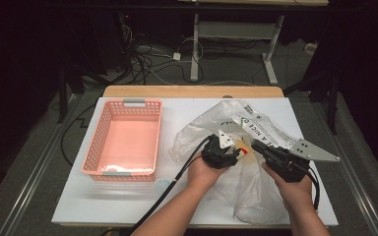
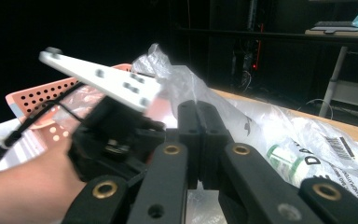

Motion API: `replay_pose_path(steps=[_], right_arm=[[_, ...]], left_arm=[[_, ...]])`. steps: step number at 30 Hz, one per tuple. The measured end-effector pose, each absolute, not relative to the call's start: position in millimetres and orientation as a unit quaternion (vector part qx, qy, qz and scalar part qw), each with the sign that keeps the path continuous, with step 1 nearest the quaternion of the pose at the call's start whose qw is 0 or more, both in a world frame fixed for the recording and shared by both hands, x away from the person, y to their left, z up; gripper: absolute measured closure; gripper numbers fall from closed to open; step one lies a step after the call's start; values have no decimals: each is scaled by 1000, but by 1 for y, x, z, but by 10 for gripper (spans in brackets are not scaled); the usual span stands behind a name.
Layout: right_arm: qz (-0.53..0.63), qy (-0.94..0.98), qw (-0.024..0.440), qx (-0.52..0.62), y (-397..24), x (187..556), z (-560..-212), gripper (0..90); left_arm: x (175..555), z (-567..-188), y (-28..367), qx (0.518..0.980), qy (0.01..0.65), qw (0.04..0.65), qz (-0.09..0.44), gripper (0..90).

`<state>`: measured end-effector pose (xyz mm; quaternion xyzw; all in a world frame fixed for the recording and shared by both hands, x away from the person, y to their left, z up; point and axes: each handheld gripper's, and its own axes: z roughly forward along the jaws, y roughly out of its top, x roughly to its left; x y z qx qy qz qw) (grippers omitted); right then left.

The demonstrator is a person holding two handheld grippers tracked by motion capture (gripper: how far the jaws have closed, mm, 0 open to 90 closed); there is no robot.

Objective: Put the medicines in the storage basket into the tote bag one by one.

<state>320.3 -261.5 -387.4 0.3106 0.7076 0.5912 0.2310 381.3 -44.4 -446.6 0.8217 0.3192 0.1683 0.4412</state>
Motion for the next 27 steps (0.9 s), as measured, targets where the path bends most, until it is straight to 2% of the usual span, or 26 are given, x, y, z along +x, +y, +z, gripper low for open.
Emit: replay_pose_path(steps=[4,10,14,19,21,24,27], right_arm=[[590,708,230,312,-261,320,-387,900],[589,709,231,312,-260,319,-387,900],[588,709,233,312,-259,318,-387,900],[586,711,234,310,-259,318,-387,900],[586,710,235,310,-259,319,-388,900],[584,712,232,313,-259,319,-389,900],[582,713,231,313,-259,319,-390,900]], left_arm=[[363,-442,-30,818,315,456,159,397],[326,-438,-9,833,275,458,143,397],[308,-443,11,848,271,439,121,379],[301,-461,35,861,285,408,103,321],[302,-469,39,869,295,385,94,247],[304,-479,42,873,314,368,63,189],[304,-484,38,874,322,358,62,118]])
